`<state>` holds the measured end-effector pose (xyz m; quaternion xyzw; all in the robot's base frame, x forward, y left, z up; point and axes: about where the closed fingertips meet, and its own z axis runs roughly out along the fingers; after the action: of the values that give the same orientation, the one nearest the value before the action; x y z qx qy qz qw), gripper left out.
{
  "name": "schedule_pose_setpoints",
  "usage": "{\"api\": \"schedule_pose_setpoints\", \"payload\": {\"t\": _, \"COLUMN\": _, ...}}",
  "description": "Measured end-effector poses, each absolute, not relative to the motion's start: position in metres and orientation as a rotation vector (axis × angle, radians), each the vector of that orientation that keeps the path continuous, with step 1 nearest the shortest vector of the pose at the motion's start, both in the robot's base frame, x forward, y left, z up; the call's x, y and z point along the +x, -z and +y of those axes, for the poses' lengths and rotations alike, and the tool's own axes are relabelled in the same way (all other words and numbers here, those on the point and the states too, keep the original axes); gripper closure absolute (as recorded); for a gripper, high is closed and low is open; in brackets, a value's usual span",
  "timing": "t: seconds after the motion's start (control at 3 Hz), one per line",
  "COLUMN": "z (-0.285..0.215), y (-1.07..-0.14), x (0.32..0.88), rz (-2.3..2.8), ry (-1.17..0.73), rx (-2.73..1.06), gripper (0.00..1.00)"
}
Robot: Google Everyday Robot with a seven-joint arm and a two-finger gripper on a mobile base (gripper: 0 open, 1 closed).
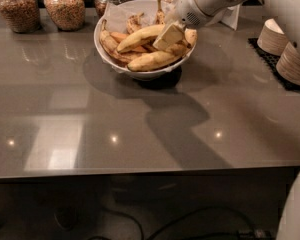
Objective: Pick banana from white bowl
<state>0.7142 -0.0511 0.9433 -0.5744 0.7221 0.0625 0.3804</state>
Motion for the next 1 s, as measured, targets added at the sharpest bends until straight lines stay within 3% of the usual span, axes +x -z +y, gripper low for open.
{"api": "schedule_pose_setpoints", "payload": {"t": 0.33, "z": -0.055, "y": -0.939, "x": 0.723, "rz": 1.857, "ry": -0.149, "rx": -1.456, "gripper": 0.55}}
{"api": "schedule_pose_setpoints", "payload": {"t": 1.0, "z": -0.048, "y": -0.959, "x": 0.716, "rz": 1.808, "ry": -0.144, "rx": -1.461, "gripper": 1.00}}
